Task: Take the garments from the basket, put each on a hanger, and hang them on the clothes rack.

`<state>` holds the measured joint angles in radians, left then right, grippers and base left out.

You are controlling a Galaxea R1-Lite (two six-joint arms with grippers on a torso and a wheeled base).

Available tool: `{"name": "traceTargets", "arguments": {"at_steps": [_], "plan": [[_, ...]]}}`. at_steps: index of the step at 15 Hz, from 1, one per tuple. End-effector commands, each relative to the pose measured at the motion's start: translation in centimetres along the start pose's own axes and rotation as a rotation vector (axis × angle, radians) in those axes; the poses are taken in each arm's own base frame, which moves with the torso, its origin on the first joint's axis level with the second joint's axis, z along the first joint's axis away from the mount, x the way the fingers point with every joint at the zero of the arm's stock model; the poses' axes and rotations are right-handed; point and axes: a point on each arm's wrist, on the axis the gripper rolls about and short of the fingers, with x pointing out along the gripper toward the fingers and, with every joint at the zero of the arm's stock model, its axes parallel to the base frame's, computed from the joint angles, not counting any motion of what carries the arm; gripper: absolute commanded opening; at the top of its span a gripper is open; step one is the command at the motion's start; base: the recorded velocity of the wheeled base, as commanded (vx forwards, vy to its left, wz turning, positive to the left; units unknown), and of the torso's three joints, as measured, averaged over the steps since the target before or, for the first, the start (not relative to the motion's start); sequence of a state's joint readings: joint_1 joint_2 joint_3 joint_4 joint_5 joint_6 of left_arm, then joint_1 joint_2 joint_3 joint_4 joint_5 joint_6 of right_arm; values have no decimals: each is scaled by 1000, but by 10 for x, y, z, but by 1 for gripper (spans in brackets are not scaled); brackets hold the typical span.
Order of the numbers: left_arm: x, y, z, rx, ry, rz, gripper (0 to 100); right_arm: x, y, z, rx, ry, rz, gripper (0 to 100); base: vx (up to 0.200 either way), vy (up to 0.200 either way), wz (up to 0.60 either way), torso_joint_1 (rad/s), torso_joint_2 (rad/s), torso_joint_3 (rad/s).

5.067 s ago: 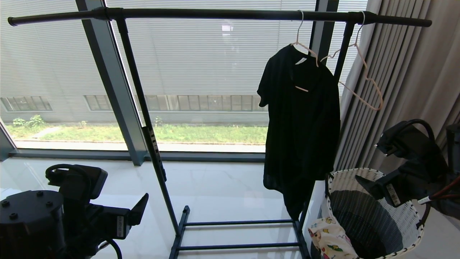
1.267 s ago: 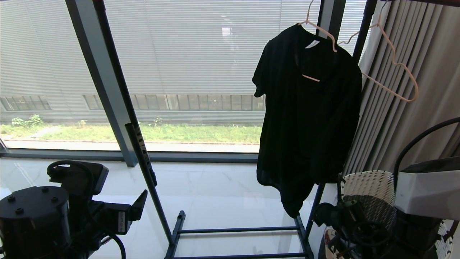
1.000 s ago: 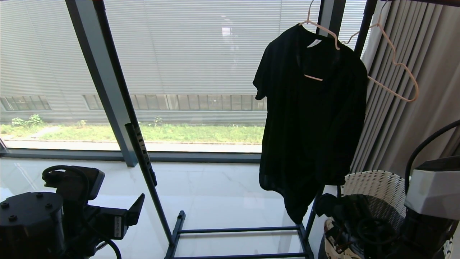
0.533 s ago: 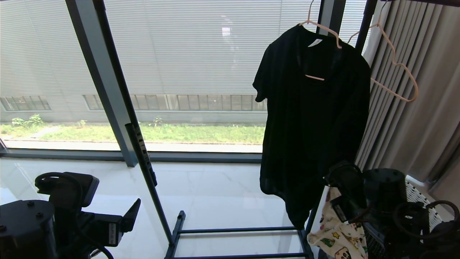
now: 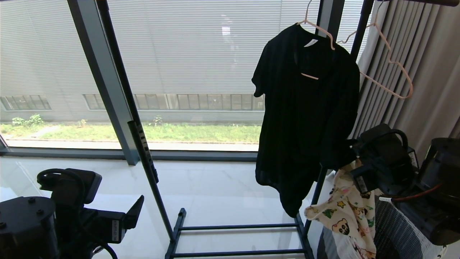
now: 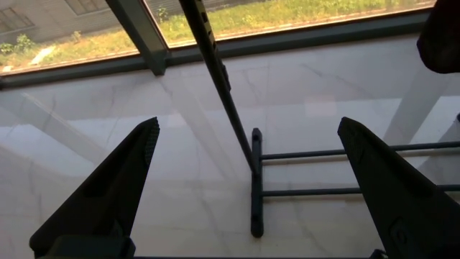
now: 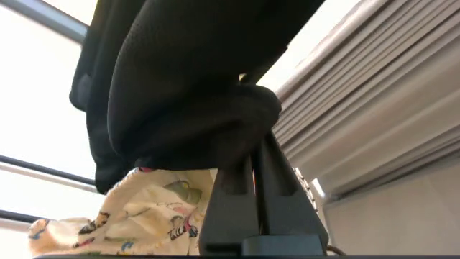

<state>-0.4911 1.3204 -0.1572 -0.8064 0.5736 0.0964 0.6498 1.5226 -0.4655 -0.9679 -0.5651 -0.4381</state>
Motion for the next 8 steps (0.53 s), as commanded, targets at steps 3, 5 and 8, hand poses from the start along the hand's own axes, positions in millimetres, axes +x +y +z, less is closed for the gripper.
{"name": "traceTargets", "arguments": {"at_steps": [3, 5, 8], "plan": [[-3, -13, 3, 25, -16, -72, 100, 1, -6, 18, 24, -60, -22, 0, -200, 0, 0, -7, 4, 4], [-5, -33, 17, 22, -65, -167, 100, 3, -6, 22, 31, -70, -25, 0, -100, 0, 0, 1, -1, 1], [-10, -65, 39, -43, -118, -328, 100, 3, -8, 25, 37, -79, -31, 0, 0, 0, 0, 0, 0, 0]]}}
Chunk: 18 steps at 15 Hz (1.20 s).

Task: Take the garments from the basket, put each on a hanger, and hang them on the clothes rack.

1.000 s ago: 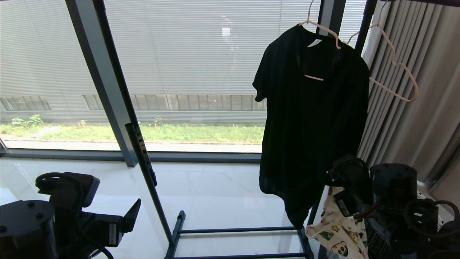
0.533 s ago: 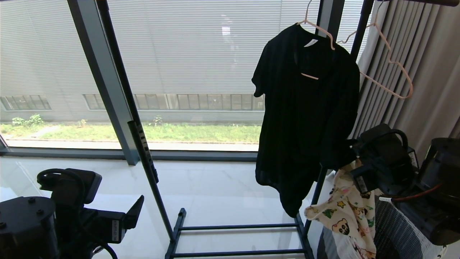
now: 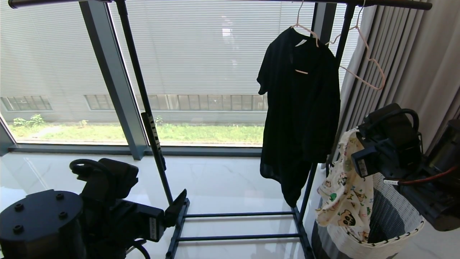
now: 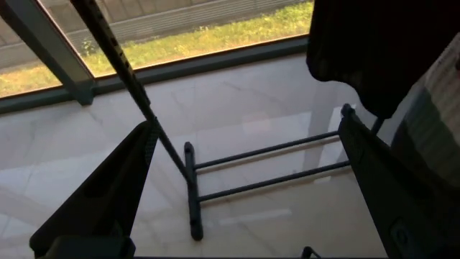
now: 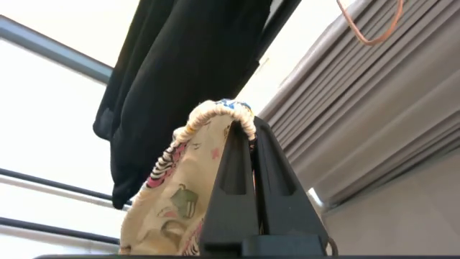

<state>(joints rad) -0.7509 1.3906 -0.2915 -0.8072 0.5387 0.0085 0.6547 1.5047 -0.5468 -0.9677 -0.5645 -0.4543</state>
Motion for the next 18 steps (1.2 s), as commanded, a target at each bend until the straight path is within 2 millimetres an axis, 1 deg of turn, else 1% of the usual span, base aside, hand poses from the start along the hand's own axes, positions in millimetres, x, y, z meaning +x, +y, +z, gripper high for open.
{"name": "traceTargets", "arguments": {"at_steps": [1, 2, 3, 4, 6, 8, 9, 10, 11, 12, 13, 14, 15, 16, 18], "plan": [[25, -54, 17, 4, -7, -147, 100, -1, -3, 4, 6, -14, -8, 0, 0, 0, 0, 0, 0, 0], [32, -76, 15, 14, 9, -200, 100, -2, -4, 6, 6, -22, -10, 0, 0, 0, 0, 0, 0, 0], [36, -100, 9, 34, 34, -276, 100, -2, -7, 10, 12, -34, -18, 0, 0, 0, 0, 0, 0, 0], [39, -119, 1, 66, 57, -354, 100, -3, -8, 13, 20, -46, -23, 0, 0, 0, 0, 0, 0, 0], [46, -155, -3, 79, 60, -518, 100, -5, -11, 18, 30, -62, -29, 0, 0, 0, 0, 0, 0, 0], [62, -183, -4, 63, 39, -628, 100, -9, -14, 20, 40, -76, -32, 0, 0, 0, 0, 0, 0, 0], [73, -196, -6, 55, 35, -647, 100, -11, -17, 22, 46, -84, -36, 0, 0, 0, 0, 0, 0, 0], [81, -203, -6, 35, 34, -646, 100, -12, -18, 22, 48, -86, -37, 0, 0, 0, 0, 0, 0, 0], [90, -212, -6, -3, 34, -644, 100, -12, -19, 23, 50, -90, -39, 0, 0, 0, 0, 0, 0, 0], [104, -227, -7, -60, 35, -642, 100, -13, -18, 24, 51, -92, -37, 0, 0, 0, 0, 0, 0, 0], [118, -231, -9, -76, 32, -619, 100, -14, -17, 25, 52, -96, -32, 0, 0, 0, 0, 0, 0, 0], [126, -232, -9, -84, 29, -605, 100, -14, -17, 25, 54, -99, -28, 0, 0, 0, 0, 0, 0, 0], [142, -230, -10, -99, 21, -568, 100, -17, -16, 27, 58, -110, -17, 0, 0, 0, 0, 0, 0, 0], [152, -225, -12, -105, 25, -544, 100, -18, -14, 28, 58, -113, -10, 0, 0, 0, 0, 0, 0, 0], [159, -217, -12, -110, 29, -518, 100, -18, -13, 28, 58, -114, -5, 0, 0, 0, 0, 0, 0, 0]]}}
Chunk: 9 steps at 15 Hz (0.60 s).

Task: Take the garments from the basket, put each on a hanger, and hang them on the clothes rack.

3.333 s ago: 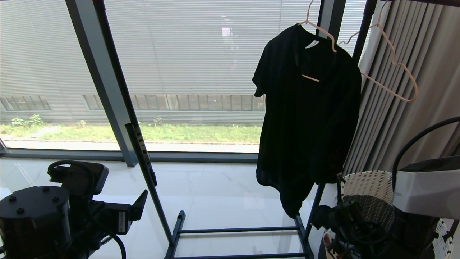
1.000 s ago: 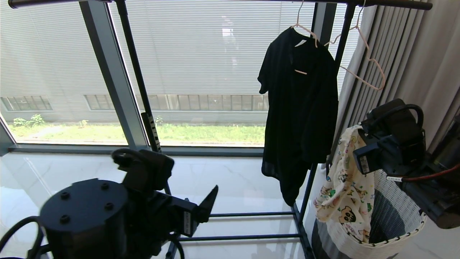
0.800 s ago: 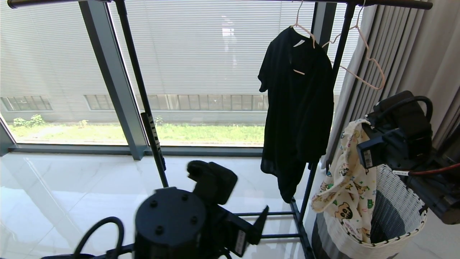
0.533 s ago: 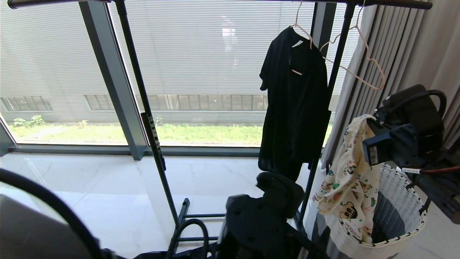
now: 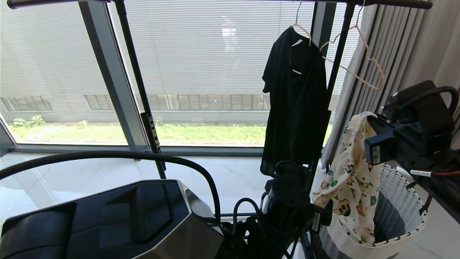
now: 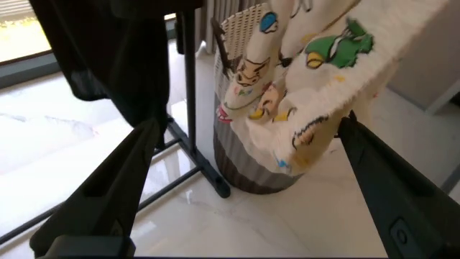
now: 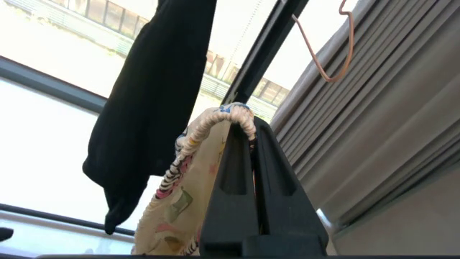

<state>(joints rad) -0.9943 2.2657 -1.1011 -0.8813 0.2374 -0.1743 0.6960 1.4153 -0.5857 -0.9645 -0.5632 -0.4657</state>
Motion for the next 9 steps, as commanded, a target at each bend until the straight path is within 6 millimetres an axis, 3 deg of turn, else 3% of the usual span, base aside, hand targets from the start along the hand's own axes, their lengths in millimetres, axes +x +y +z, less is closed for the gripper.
{"name": "traceTargets", "arguments": {"at_steps": [1, 6, 9], "plan": [[7, 7, -8, 0, 18, 20, 100, 0, 1, 0, -1, 0, 4, 0, 0, 0, 0, 0, 0, 0], [8, 14, -5, -6, 11, 38, 100, -1, 5, 0, 1, -1, 21, 0, 0, 0, 0, 0, 0, 0], [-6, 14, 11, -13, -22, 44, 100, 1, 7, -2, -4, 6, 24, 0, 0, 0, 0, 0, 0, 0]]}}
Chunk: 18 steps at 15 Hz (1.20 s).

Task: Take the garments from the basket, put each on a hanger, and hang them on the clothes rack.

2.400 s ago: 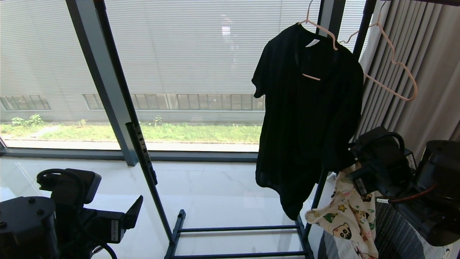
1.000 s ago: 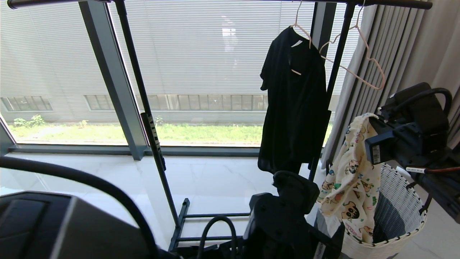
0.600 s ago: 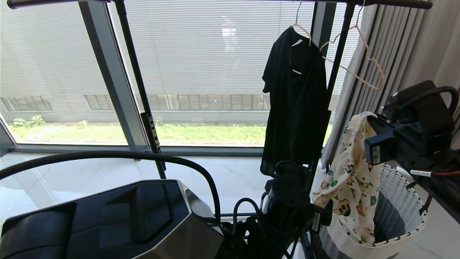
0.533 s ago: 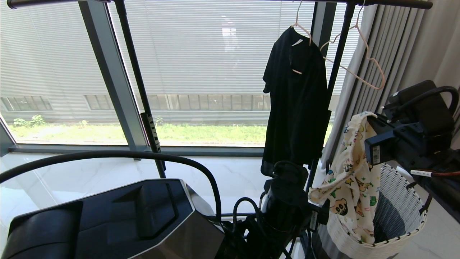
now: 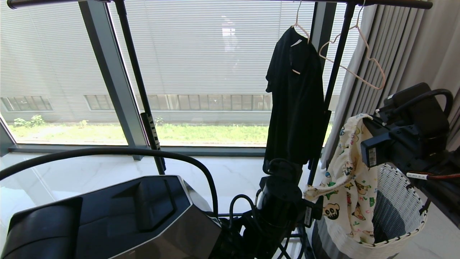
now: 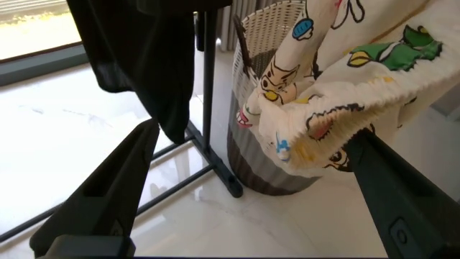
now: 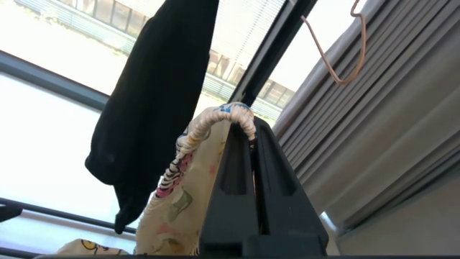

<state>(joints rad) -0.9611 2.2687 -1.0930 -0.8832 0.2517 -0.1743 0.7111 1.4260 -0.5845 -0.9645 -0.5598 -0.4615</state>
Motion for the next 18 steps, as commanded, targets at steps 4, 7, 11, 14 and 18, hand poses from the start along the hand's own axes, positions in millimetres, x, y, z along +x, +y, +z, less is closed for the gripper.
{"name": "traceTargets", "arguments": {"at_steps": [4, 7, 11, 14, 18], "plan": [[-30, 6, 5, -6, -40, -11, 100, 2, 2, -2, -4, 7, 4, 0, 0, 0, 0, 0, 0, 0], [-54, 4, -2, 4, -34, -37, 100, 2, 3, -2, -4, 8, 5, 0, 0, 0, 0, 0, 0, 0], [-52, 0, 5, 1, -58, -64, 100, 1, 3, -1, -2, 3, 9, 0, 0, 0, 0, 0, 0, 0], [-45, -2, 5, 11, -61, -85, 100, 1, 3, 0, -1, 2, 9, 0, 0, 0, 0, 0, 0, 0], [-29, 12, 2, 8, -59, -40, 100, -4, 10, 4, 1, -15, 44, 0, 0, 0, 0, 0, 0, 0]]}}
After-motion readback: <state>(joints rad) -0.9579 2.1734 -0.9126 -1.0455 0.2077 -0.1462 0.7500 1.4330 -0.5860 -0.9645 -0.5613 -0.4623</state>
